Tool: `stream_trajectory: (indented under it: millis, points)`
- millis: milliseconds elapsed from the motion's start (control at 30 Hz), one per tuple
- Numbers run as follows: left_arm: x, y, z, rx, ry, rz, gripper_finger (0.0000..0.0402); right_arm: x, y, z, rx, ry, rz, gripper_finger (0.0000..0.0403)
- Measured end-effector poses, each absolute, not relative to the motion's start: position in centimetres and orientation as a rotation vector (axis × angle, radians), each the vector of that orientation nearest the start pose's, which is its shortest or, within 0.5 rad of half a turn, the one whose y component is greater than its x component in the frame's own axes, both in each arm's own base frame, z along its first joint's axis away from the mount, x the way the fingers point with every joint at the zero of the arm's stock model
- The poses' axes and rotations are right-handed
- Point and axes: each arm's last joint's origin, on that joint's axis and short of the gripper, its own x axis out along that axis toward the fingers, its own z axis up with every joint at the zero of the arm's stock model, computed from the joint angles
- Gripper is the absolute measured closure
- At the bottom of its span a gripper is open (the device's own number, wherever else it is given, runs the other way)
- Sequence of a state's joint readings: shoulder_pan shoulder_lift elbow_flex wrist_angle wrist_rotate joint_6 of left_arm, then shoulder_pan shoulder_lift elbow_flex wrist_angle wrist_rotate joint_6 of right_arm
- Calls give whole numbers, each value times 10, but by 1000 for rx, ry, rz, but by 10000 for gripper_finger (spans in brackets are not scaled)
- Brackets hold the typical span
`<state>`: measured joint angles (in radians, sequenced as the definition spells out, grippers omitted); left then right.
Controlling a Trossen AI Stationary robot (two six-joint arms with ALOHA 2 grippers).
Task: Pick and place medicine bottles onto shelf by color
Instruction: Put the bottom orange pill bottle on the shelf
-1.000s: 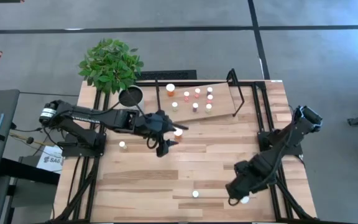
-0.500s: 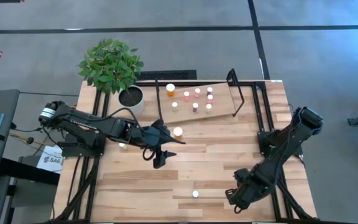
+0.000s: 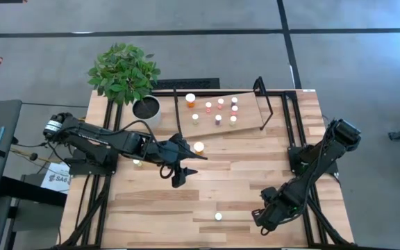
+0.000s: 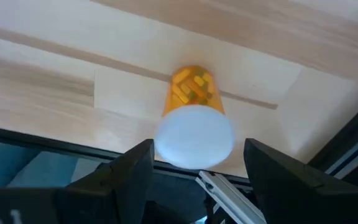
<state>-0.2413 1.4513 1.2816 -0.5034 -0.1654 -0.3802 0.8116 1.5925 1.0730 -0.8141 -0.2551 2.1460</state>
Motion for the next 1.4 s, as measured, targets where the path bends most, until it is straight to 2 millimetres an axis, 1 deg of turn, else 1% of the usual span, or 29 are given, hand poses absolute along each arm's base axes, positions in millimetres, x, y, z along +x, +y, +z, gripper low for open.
stream_trajectory:
  millis: [400, 900, 1200, 1333, 1400]
  points:
    - [308, -70, 323, -253, 660, 67, 135, 196, 218, 205, 1255, 1557, -767, 131]
    - [308, -70, 323, -251, 660, 69, 135, 196, 216, 205, 1241, 1539, -784, 131]
    - [308, -70, 323, -251, 660, 69, 135, 196, 216, 205, 1262, 1532, -808, 131]
    - [308, -70, 323, -251, 660, 69, 135, 196, 216, 205, 1232, 1541, -775, 131]
    - [308, -70, 323, -250, 660, 68, 135, 197, 217, 201, 1209, 1549, -768, 131]
